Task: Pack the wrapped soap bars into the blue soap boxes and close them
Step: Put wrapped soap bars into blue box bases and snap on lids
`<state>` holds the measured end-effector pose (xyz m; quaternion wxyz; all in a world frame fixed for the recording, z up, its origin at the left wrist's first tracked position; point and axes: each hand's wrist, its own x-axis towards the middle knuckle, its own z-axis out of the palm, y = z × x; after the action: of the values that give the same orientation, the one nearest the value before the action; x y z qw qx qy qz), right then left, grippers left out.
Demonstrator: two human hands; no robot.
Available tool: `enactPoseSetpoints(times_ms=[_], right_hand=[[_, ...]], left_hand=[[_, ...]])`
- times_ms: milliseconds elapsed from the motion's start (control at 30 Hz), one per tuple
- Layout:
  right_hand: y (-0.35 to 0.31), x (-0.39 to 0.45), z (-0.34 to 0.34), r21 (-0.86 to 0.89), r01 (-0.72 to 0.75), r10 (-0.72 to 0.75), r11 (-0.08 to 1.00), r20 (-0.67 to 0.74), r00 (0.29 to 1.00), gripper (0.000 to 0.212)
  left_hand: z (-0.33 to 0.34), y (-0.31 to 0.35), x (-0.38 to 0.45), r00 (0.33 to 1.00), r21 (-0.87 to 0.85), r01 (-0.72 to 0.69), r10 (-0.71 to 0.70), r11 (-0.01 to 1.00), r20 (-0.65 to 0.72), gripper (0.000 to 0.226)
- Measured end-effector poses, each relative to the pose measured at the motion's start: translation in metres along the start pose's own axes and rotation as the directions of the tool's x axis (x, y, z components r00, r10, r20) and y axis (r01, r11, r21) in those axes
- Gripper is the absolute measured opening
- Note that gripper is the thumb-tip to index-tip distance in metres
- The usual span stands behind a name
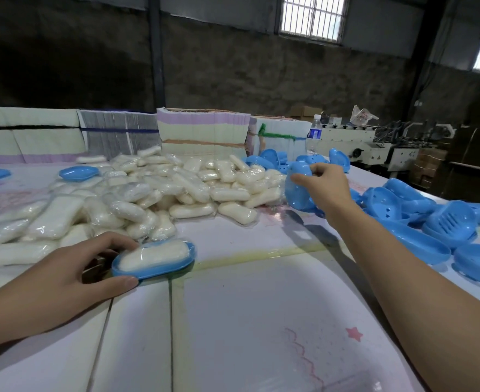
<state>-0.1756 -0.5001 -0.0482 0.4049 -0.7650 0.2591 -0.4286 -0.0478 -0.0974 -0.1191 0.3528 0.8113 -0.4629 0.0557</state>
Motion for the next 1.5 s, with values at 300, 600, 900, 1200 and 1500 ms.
enactPoseSetpoints(times_ms=[300, 600, 900, 1200, 1500], right_hand=[[-0.048, -0.039, 0.020, 0.429, -0.128, -0.037, 0.894, 0.355, 0.934, 0.005], [-0.066, -0.113, 0.082, 0.379, -0.458, 0.000, 0.804, 0.771, 0.637, 0.015], [-0.060, -0.112, 0.081, 0.157, -0.048, -0.087, 0.986, 0.746, 0.661, 0.027], [-0.054, -0.111, 0.084, 0.030, 0.247, -0.183, 0.969, 0.756, 0.628, 0.071], [-0.052, -0.111, 0.089, 0.010, 0.415, -0.250, 0.910, 0.812, 0.527, 0.059]], left_hand=[[0.002, 0.003, 0.002, 1.000, -0.016, 0.011, -0.011, 1.000, 0.013, 0.063], [0.003, 0.019, 0.001, 0.996, -0.118, 0.092, -0.091, 0.989, 0.015, 0.073], [0.001, 0.024, 0.000, 0.995, -0.086, 0.100, -0.097, 0.991, 0.039, 0.075], [-0.001, 0.026, 0.001, 0.989, -0.036, 0.133, -0.131, 0.990, 0.067, 0.079], [0.001, 0.023, 0.004, 0.993, -0.131, 0.118, -0.114, 0.984, 0.037, 0.067]])
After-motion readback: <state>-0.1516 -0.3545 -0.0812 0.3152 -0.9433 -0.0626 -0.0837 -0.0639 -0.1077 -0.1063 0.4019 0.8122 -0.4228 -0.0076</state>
